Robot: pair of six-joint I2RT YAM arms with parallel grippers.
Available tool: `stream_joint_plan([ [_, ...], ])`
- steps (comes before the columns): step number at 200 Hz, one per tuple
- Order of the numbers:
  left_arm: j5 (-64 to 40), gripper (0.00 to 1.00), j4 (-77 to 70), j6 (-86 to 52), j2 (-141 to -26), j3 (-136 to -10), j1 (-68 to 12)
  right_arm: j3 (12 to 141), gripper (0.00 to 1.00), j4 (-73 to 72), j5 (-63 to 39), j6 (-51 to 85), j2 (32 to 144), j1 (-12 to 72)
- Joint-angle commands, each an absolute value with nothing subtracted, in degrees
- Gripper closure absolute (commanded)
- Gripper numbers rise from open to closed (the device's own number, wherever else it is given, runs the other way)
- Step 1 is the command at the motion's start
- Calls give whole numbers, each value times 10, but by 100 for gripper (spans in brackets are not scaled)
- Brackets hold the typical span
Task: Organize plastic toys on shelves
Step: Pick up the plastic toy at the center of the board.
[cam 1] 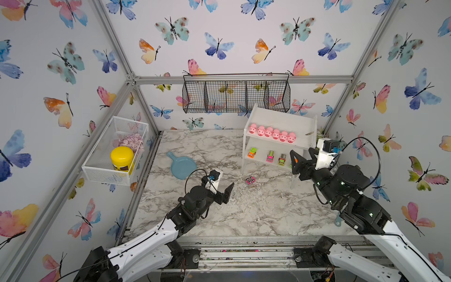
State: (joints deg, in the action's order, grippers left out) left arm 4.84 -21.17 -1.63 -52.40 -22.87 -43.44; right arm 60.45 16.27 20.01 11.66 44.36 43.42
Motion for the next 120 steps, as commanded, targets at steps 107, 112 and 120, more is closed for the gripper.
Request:
stream_joint_plan([
  [107, -50, 8, -575, 117, -1042, -341, -435, 411, 15, 69, -29, 73, 359, 432],
  [112, -51, 8, -574, 111, -1054, -351, -435, 411, 15, 70, -28, 72, 358, 432],
  [120, -54, 8, -567, 101, -1070, -366, -435, 413, 15, 70, -24, 70, 359, 432],
])
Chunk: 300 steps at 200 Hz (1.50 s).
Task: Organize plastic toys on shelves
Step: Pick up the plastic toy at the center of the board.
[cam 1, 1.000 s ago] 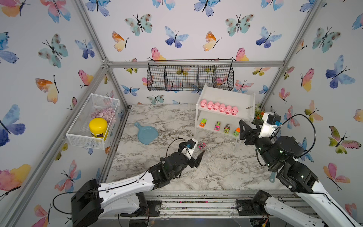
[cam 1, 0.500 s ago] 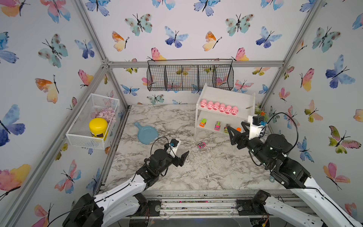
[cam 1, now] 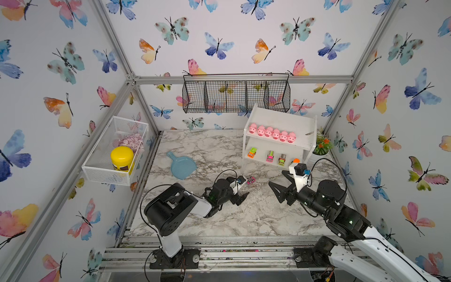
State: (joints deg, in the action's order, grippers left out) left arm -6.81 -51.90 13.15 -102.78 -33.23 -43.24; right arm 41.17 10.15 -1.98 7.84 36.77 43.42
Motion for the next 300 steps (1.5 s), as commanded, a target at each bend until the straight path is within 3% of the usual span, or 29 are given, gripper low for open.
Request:
stream_joint_plan([
  [1, -55, 9, -568, 101, -1071, -367, -435, 413, 15, 71, -24, 70, 359, 432],
  [90, -62, 31, -518, 45, -1175, -448, -444, 435, 14, 70, -18, 41, 392, 432],
  [106, -58, 38, -485, 40, -1182, -470, -444, 437, 13, 67, -22, 42, 398, 432],
  [134, -53, 42, -429, 41, -1189, -499, -444, 437, 14, 62, -25, 44, 400, 432],
  [164, -53, 50, -422, 42, -1189, -501, -444, 437, 14, 63, -19, 46, 396, 432],
  [171, -58, 58, -421, 43, -1187, -500, -444, 437, 14, 63, -17, 47, 396, 432],
  [196, -84, 61, -435, 51, -1172, -487, -444, 434, 15, 66, -18, 49, 397, 432],
  [243, -138, 65, -457, 66, -1040, -412, -444, 429, 15, 101, -45, 95, 406, 432],
  [300, -123, 64, -377, 119, -694, -271, -440, 394, 20, -24, -196, 388, 467, 431],
])
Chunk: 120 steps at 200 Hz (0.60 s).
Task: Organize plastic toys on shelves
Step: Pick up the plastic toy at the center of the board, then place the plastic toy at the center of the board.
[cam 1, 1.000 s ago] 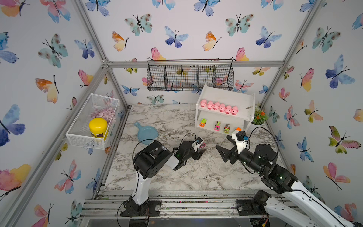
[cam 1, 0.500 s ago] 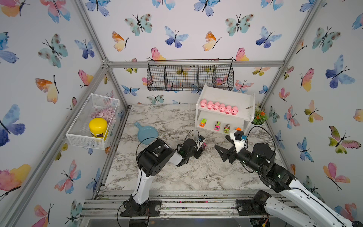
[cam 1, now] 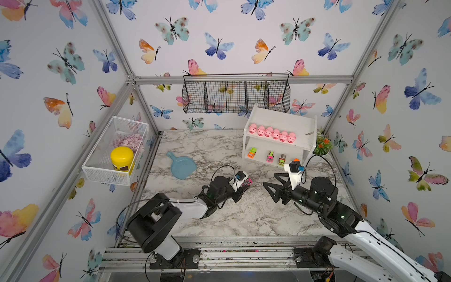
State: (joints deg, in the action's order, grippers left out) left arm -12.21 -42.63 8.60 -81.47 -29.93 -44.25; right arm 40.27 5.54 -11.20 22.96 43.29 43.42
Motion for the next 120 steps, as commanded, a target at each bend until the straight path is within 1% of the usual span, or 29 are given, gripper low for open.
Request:
stream_joint_plan([
  [1, -122, 64, -373, 119, -687, -270, -440, 395, 20, -27, -198, 392, 470, 431],
  [19, -106, 64, -328, 129, -607, -268, -439, 419, 20, -92, -255, 451, 525, 431],
  [42, -98, 64, -294, 140, -558, -278, -441, 463, 21, -178, -339, 524, 616, 432],
  [53, -101, 64, -285, 144, -549, -285, -441, 491, 22, -183, -358, 539, 645, 434],
  [75, -102, 64, -278, 146, -535, -291, -442, 521, 20, -171, -348, 544, 663, 435],
  [99, -98, 64, -272, 143, -526, -294, -442, 538, 26, -135, -367, 544, 688, 438],
  [120, -97, 64, -271, 141, -520, -294, -442, 541, 27, -91, -363, 535, 700, 444],
])
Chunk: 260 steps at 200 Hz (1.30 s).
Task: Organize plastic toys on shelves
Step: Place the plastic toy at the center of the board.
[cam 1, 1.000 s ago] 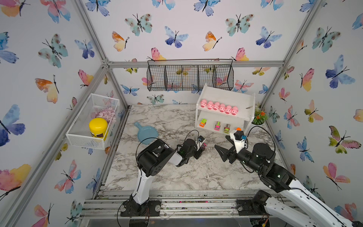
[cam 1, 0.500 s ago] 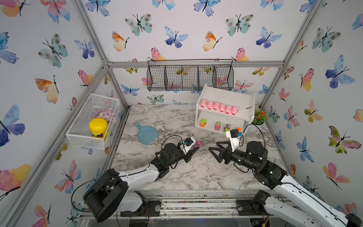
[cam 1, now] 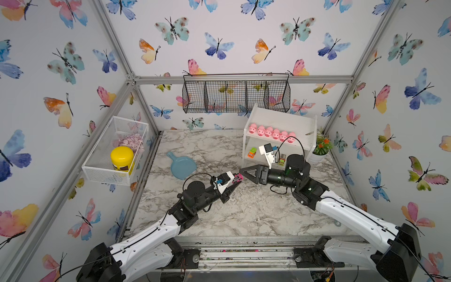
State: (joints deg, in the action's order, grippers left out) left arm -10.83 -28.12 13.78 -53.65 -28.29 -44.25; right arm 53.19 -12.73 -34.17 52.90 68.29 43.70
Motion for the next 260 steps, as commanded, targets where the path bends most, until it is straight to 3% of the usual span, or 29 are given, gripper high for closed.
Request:
stream_joint_plan([
  [1, -97, 64, -271, 141, -520, -294, -442, 541, 27, -89, -362, 534, 701, 445],
  [73, -134, 64, -269, 145, -513, -309, -444, 590, 30, -23, -336, 499, 746, 461],
  [140, -161, 60, -248, 160, -520, -320, -446, 595, 66, -26, -346, 506, 759, 463],
  [163, -169, 50, -234, 164, -514, -314, -445, 589, 70, -36, -339, 506, 750, 463],
  [202, -140, 18, -194, 167, -447, -278, -445, 577, 70, -24, -288, 465, 718, 463],
  [218, -80, 10, -150, 147, -385, -265, -444, 584, 70, 31, -251, 409, 707, 463],
  [230, 34, 0, -109, 96, -324, -259, -443, 596, 71, 103, -206, 341, 707, 464],
  [247, 243, 1, -40, -14, -236, -263, -442, 598, 71, 196, -107, 246, 715, 474],
  [260, 342, 2, 2, -72, -186, -275, -440, 587, 71, 228, -10, 187, 730, 502],
])
